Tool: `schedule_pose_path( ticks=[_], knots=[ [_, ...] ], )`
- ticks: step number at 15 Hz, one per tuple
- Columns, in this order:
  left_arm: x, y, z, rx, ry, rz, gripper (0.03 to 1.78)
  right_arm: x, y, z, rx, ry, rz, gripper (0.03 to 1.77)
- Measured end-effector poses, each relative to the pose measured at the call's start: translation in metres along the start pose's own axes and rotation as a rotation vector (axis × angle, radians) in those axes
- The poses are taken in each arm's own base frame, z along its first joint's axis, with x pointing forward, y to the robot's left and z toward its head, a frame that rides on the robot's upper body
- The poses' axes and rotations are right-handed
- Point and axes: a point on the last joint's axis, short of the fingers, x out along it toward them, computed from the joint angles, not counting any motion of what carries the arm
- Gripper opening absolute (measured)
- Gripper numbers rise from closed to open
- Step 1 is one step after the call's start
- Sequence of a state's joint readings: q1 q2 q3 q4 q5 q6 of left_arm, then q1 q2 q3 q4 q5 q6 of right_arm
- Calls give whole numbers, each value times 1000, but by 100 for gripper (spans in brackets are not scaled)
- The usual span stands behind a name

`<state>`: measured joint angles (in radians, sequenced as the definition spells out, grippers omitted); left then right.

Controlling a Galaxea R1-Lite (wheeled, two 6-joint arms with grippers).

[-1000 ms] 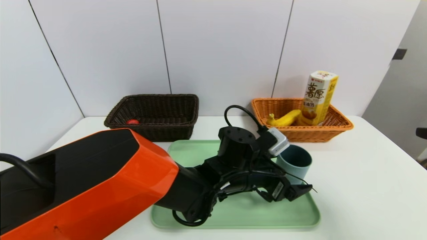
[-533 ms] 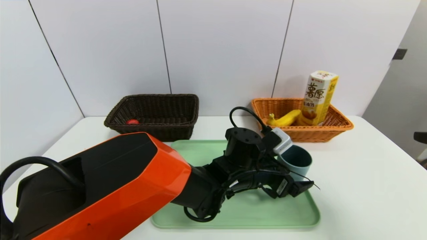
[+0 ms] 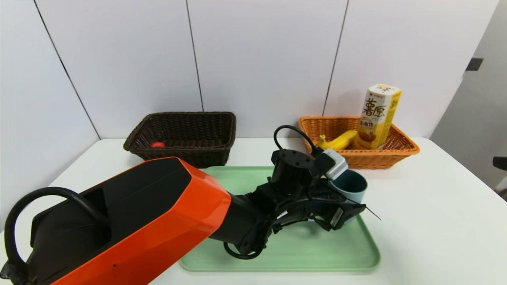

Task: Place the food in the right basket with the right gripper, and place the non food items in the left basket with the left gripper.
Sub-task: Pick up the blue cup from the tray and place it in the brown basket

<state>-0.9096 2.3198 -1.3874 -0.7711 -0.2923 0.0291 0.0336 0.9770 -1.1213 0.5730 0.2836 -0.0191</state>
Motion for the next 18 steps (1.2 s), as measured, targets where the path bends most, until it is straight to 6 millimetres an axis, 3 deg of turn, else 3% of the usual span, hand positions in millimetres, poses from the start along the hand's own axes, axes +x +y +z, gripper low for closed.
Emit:
schedule_pose_path(
  ticks=[3, 6, 9, 13, 16, 18],
  knots=[
    [-8, 6, 14, -16, -24, 35, 114, 0, 0, 0, 1, 0, 0, 169],
    [-30, 13, 37, -20, -33, 73, 114, -1, 0, -2, 1, -1, 1, 169],
    [-71, 29, 74, -24, -40, 159, 114, -2, 1, -6, 1, 4, 2, 169],
    [-145, 72, 114, -47, -30, 345, 114, 0, 1, -11, 3, 16, 12, 169],
    [-191, 98, 129, -61, -38, 469, 114, 4, 0, -13, -3, 5, 20, 169],
    [-212, 119, 129, -73, -44, 553, 114, 5, 0, -13, -8, -1, 25, 169]
  ],
)
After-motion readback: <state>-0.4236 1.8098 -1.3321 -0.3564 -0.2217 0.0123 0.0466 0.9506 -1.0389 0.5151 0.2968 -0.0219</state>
